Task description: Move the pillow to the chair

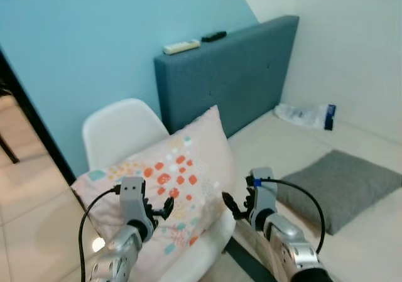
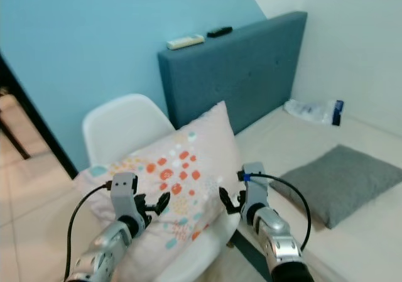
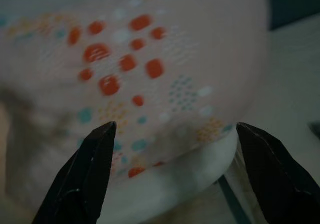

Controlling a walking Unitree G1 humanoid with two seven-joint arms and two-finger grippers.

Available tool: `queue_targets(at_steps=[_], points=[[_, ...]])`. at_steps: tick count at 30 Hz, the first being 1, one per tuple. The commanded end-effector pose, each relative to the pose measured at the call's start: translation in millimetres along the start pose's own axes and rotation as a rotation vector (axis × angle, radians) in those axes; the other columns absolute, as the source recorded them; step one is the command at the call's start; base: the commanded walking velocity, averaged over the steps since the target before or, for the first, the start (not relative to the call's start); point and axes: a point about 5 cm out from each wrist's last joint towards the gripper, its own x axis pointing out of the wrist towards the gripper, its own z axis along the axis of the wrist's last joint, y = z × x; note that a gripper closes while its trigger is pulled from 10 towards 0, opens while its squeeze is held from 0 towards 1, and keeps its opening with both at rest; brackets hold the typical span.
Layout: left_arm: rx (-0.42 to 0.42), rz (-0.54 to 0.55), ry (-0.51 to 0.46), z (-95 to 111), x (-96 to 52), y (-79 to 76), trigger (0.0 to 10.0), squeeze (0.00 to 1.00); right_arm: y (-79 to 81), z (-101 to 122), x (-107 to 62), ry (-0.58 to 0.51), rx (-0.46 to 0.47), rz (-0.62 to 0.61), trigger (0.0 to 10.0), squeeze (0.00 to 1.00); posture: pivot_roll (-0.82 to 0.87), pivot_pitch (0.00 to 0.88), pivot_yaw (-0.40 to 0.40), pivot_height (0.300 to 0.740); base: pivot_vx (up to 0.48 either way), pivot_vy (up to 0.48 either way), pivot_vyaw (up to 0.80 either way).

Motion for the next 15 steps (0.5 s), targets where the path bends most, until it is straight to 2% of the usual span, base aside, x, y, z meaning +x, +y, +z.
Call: queue_targets(at_steps=[1, 15], points=[[0.020, 0.036, 0.044, -12.3, -5.3, 7.1, 10.0, 0.00, 1.1, 0.7, 2.3, 0.008, 0.007, -0.007, 10.0, 0.00, -0.02, 0.000, -0.004, 0.740, 0.000, 0.000, -0.67], [0.084, 0.027, 0.048, -11.8, -1.0, 4.7, 10.0, 0.00, -3.6, -2.2, 2.3, 0.029, 0.021, -0.042, 10.0, 0.00, -0.02, 0.000, 0.002, 0.740, 0.000, 0.000, -0.67]])
